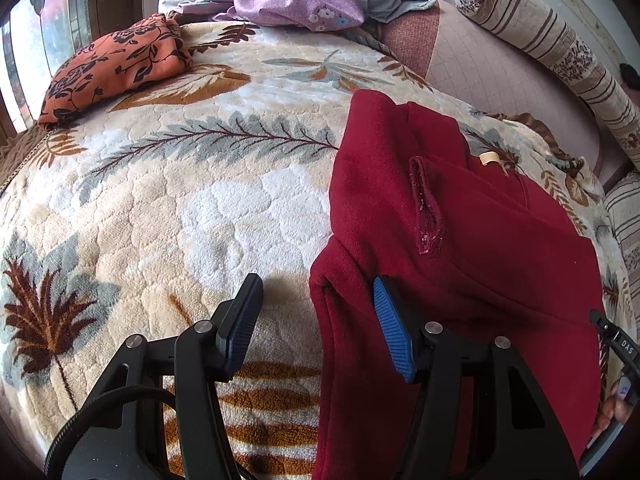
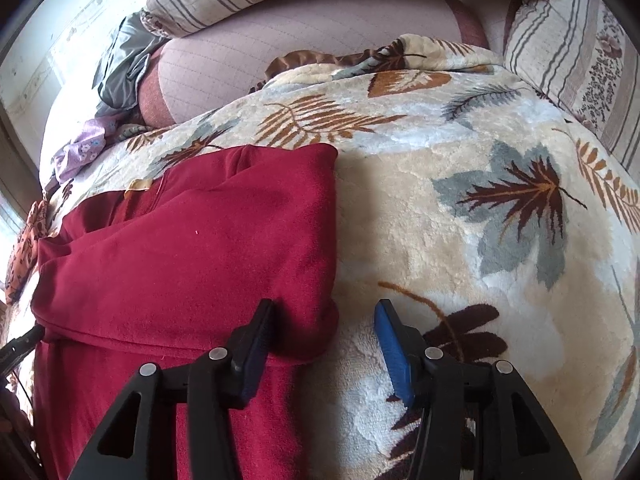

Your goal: Fold small clothes

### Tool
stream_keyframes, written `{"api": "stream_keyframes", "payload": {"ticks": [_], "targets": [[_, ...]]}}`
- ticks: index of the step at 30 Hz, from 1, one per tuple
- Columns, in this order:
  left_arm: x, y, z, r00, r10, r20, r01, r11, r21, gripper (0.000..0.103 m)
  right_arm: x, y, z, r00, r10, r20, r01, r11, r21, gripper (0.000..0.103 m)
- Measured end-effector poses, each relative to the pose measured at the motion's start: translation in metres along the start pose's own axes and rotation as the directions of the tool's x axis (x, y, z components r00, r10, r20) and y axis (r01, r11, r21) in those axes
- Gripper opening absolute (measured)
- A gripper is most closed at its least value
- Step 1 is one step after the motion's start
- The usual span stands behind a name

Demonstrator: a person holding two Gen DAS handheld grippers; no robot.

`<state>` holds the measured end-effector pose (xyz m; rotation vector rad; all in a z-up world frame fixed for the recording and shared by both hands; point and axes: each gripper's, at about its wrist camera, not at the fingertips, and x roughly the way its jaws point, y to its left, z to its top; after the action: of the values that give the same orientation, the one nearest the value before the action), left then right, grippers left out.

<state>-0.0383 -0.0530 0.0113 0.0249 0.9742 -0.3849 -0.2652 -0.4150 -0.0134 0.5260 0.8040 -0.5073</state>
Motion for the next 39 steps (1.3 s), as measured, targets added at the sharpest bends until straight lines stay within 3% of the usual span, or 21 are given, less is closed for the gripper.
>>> {"api": "stream_keyframes", "payload": {"ticks": [7, 10, 15, 17, 24, 29, 39], "targets": [[-0.006, 0.002, -0.008, 1.000, 0.005, 0.004, -0.005, 1.000, -0.013, 0.059, -0.018, 0.003, -0.009, 1.000, -0.017, -0.003, 0.017, 0.999, -0.037, 0.051], [-0.009, -0.002, -0.013, 0.999, 0.037, -0.002, -0.037, 0.999, 0.023, 0.060, -0.028, 0.005, -0.020, 0.999, -0.014, -0.034, 0.011, 0.998, -0.068, 0.051], [-0.019, -0.009, -0.029, 0.997, 0.080, -0.001, -0.080, 0.993, 0.091, 0.060, -0.047, 0.009, -0.050, 0.995, 0.048, -0.082, -0.059, 0.989, -0.133, 0.056], [-0.027, -0.008, -0.036, 0.996, 0.089, -0.002, -0.089, 0.992, 0.094, 0.060, -0.056, 0.010, -0.062, 0.993, 0.076, -0.091, -0.090, 0.985, -0.151, 0.063], [-0.061, 0.002, -0.079, 0.998, 0.061, -0.032, -0.059, 0.997, 0.051, 0.060, -0.083, 0.008, -0.092, 0.977, 0.151, -0.150, -0.179, 0.965, -0.192, 0.064], [-0.087, 0.002, -0.113, 0.997, 0.075, -0.036, -0.072, 0.994, 0.076, 0.060, -0.102, 0.001, -0.116, 0.967, 0.170, -0.191, -0.215, 0.944, -0.249, 0.069], [-0.114, -0.002, -0.155, 0.993, 0.106, -0.049, -0.102, 0.992, 0.079, 0.060, -0.125, -0.017, -0.147, 0.946, 0.230, -0.227, -0.278, 0.938, -0.208, 0.072]]}}
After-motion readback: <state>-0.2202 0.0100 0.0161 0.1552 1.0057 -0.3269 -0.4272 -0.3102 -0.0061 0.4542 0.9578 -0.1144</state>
